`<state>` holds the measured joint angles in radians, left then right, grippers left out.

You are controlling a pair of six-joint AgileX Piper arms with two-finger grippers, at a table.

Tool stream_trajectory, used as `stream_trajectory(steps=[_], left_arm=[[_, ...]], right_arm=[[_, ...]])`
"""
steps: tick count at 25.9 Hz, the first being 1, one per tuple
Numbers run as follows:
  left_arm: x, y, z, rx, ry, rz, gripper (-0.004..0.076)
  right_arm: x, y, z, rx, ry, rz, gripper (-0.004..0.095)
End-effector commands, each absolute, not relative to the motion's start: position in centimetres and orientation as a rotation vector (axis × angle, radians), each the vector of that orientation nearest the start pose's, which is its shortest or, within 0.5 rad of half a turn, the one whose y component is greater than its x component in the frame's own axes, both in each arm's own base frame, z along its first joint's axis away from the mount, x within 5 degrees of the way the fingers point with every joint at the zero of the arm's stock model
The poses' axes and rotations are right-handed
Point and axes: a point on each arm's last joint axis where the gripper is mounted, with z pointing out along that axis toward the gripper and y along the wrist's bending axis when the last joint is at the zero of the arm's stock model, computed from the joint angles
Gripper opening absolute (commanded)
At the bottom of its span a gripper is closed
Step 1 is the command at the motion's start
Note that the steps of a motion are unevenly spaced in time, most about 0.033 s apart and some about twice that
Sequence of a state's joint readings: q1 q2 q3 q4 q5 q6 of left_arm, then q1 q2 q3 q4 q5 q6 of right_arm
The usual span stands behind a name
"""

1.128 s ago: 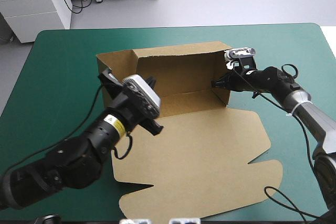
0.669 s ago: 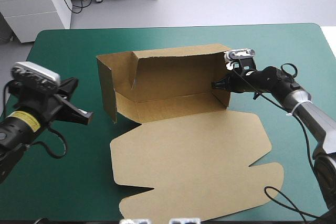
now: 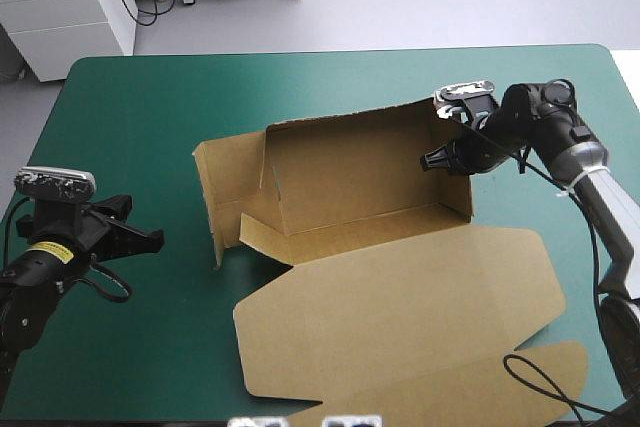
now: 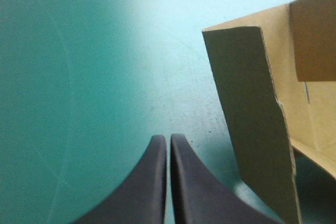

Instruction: Fold the box

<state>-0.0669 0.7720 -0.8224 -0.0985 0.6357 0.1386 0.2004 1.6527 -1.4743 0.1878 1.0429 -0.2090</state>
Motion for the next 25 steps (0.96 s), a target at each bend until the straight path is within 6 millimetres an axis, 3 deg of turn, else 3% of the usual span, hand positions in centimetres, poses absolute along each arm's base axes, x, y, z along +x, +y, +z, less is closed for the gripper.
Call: stream_trajectory(steps=[1,6,9,15,25], left_arm=[[15.5,-1.2,37.5,0.140,1.955,-0.068,0.0014],[16.8,-1.0,36.9,0.163,1.980,-0.118,0.0014],[17.2,-1.4,36.8,0.193,1.968,-0.158,0.0014],[17.5,-1.4,36.7,0.199,1.971,-0.170,0.0014],[17.5,-1.5,36.7,0.204,1.968,-0.174,0.0013]], right_arm=[[32.9,8.3,35.5,-0.457,2.636,0.286,-0.0011],[31.6,7.8,37.2,-0.293,2.701,0.275,-0.0011],[31.0,8.1,37.0,-0.258,2.714,0.351,-0.0011],[30.2,10.3,34.8,-0.304,2.798,0.325,-0.0011],[33.3,11.8,30.7,-0.333,2.858,0.226,-0.0010]])
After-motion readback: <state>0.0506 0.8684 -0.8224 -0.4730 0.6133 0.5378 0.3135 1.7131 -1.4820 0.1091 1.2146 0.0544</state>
